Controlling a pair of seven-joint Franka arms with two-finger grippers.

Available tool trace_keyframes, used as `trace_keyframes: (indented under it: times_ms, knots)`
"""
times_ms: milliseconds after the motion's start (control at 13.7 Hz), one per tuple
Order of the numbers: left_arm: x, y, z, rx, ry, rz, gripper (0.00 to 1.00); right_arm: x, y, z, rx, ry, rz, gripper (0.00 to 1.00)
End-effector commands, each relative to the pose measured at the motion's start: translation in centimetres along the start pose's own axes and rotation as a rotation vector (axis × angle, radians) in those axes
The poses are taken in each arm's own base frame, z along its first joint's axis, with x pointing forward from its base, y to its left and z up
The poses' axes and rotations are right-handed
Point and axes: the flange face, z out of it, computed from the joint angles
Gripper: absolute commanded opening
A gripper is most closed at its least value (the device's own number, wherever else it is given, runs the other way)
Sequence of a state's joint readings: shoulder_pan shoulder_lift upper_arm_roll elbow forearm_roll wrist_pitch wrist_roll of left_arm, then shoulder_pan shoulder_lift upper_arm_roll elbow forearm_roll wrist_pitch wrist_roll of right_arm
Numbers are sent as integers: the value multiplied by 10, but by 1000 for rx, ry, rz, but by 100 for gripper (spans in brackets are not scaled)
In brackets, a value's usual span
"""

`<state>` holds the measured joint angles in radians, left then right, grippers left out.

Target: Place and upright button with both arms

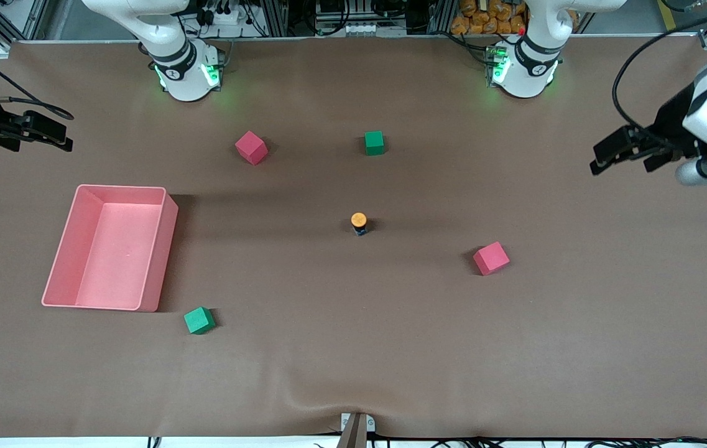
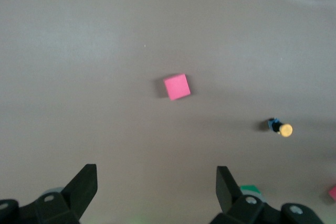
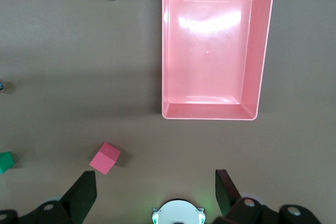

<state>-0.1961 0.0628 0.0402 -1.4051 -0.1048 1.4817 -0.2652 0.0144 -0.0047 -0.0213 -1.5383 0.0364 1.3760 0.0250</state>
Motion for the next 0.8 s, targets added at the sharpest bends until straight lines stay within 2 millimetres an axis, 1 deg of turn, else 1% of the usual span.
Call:
trace_keyframes:
  times_ms: [0, 73, 218, 364, 437, 509, 582, 655, 728]
  knots:
    - [-28, -22, -8, -2, -12, -6, 100, -4, -2, -3, 10, 1, 7, 100]
    - [-30, -26, -8, -2, -13, 6, 100, -4, -2, -3, 10, 1, 7, 100]
    - [-33, -25, -9, -2, -13, 15, 100, -3, -2, -2, 9, 1, 7, 100]
    - [-36, -29, -15, 24, 1, 82, 100, -3, -2, -2, 9, 1, 7, 100]
    - [-41, -25, -13, 74, 4, 91, 100, -3, -2, -2, 9, 1, 7, 100]
    - [-54, -19, -7, 85, -4, 103, 100, -3, -2, -2, 9, 1, 7, 100]
    - [-55, -21, -1, 82, 2, 94, 100, -3, -2, -2, 9, 1, 7, 100]
    - [-52, -25, 2, 75, 1, 85, 100, -4, -2, -3, 10, 1, 7, 100]
    - [-48, -32, 8, 71, -10, 70, 100, -4, -2, -3, 10, 1, 7, 100]
